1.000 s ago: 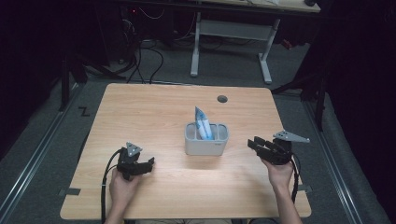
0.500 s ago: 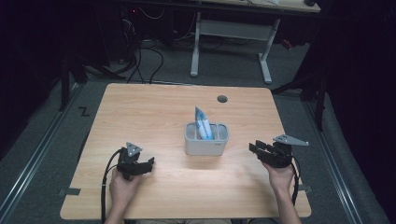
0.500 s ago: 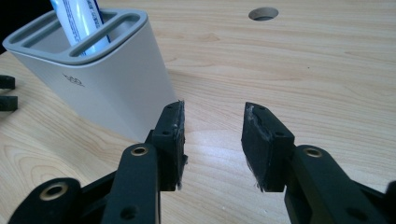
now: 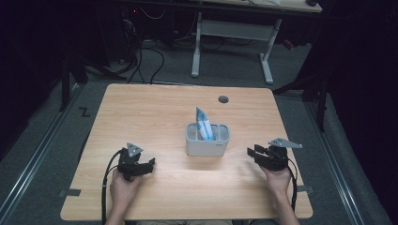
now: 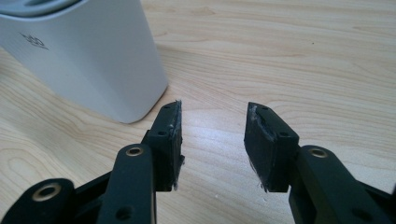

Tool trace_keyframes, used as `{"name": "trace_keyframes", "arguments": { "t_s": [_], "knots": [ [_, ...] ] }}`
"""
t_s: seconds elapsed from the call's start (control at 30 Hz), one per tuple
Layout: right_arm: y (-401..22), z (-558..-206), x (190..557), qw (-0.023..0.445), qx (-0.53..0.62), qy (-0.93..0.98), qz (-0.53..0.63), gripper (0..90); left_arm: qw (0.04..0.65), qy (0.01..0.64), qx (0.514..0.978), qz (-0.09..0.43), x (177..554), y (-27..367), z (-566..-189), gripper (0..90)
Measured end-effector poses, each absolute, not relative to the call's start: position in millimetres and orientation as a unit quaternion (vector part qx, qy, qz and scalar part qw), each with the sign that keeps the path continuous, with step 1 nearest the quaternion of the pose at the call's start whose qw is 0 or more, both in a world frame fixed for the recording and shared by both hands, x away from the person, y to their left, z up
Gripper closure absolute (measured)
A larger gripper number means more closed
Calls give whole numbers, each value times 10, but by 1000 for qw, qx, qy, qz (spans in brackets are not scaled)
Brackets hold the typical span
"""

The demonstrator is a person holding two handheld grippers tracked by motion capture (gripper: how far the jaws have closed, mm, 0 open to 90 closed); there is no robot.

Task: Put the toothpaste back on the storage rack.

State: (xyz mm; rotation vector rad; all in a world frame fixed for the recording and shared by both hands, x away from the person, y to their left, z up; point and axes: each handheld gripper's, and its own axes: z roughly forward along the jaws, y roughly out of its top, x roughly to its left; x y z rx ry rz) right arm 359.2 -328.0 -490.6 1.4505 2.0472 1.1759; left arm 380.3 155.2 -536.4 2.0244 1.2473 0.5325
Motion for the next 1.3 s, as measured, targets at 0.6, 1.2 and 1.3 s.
{"name": "trace_keyframes", "arguments": {
  "t_s": [0.6,1.2,1.3],
  "knots": [
    [-3215,-5123,3693,190,522,739,380,561,345,481,780,205,3803,1553,-5364,228],
    [-3123,-5265,3775,198,519,756,347,543,345,481,780,205,3803,1553,-5364,228],
    [-3108,-5282,3784,201,521,755,344,540,345,480,780,205,3803,1554,-5364,228]
  ]
}}
